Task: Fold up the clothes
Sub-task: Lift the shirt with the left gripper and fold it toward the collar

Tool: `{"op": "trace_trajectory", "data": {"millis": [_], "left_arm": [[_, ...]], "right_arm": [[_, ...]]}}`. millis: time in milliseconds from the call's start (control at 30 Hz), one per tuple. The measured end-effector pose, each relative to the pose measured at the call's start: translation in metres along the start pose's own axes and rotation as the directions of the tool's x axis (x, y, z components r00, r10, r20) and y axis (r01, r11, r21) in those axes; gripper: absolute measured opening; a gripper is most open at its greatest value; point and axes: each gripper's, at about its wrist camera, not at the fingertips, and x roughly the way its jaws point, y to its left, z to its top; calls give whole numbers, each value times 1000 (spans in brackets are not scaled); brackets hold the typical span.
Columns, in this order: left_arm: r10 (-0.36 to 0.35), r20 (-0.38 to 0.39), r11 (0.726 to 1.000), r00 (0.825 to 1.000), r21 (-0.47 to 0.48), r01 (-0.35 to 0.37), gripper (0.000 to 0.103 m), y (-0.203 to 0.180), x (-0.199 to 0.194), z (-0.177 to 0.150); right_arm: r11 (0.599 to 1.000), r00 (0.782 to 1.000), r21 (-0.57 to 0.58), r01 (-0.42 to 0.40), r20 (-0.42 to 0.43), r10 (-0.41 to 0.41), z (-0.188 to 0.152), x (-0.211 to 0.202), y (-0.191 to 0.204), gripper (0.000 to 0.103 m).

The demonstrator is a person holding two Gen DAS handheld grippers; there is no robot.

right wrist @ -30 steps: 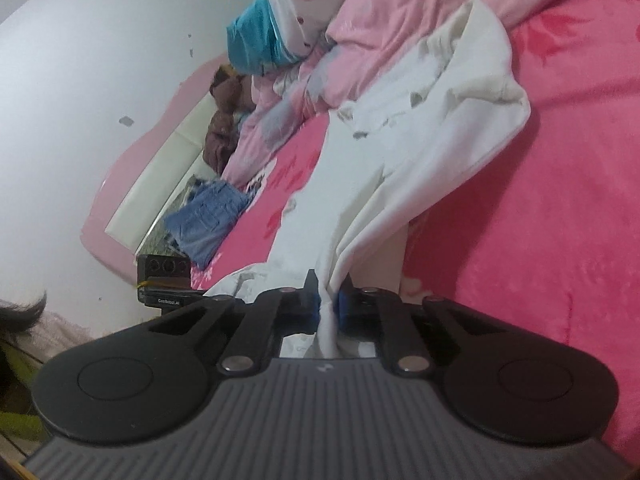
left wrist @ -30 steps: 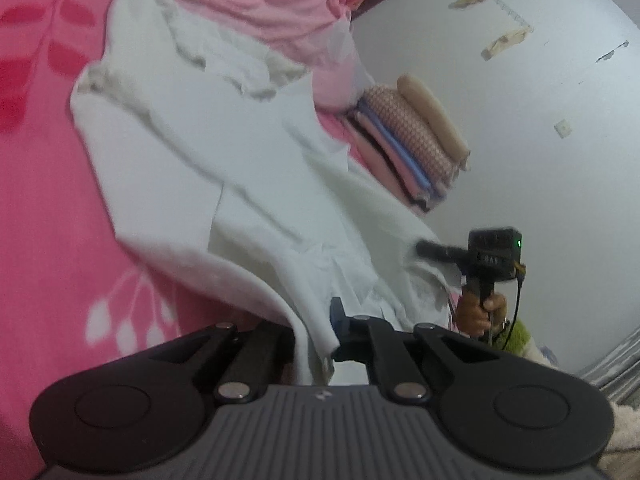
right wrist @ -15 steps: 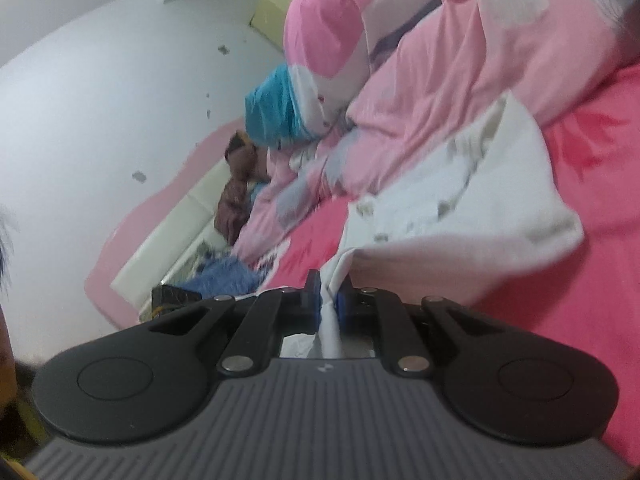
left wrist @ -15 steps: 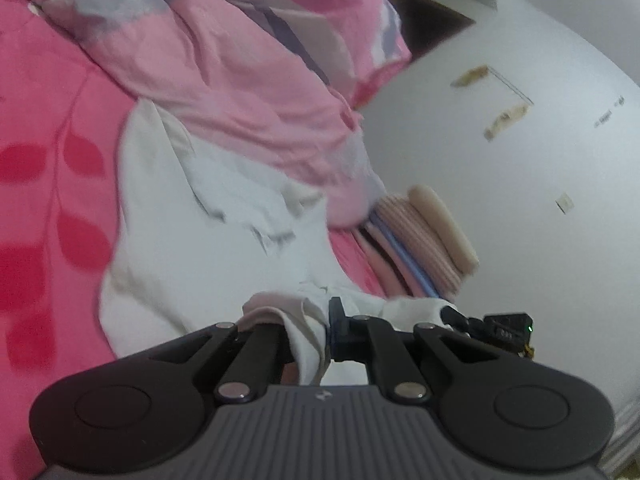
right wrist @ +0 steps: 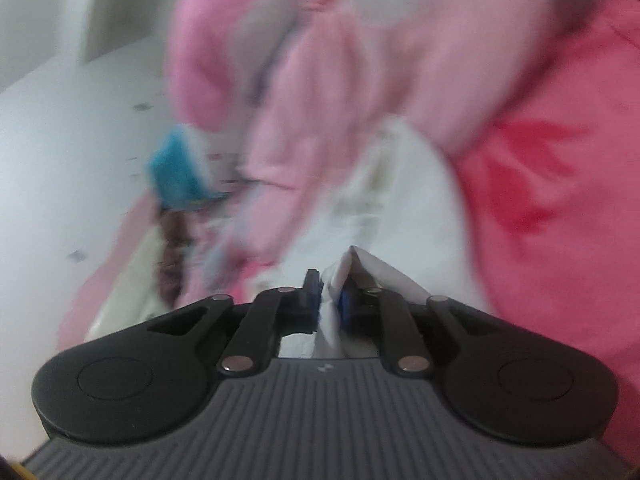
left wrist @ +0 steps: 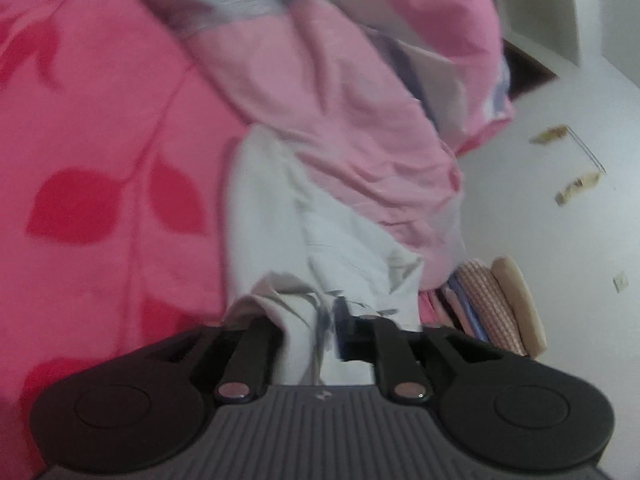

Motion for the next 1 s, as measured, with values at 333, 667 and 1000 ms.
{"op": "trace_trajectory", "data": {"millis": [333, 667, 1000], "left_arm": [[-36, 76, 999, 996, -11, 37, 66, -7, -34, 6], [-12, 62, 999, 998, 32, 10, 68, -29, -89, -55], [-2, -33, 998, 999, -63, 0, 72, -14, -45, -101]], "right_arm": [[996, 998, 89, 7, 65, -12, -4, -49, 13, 89], [972, 990, 200, 122, 41, -133, -60, -135, 33, 90], [925, 981, 338, 172, 24, -191, -117, -113, 29, 91]]}}
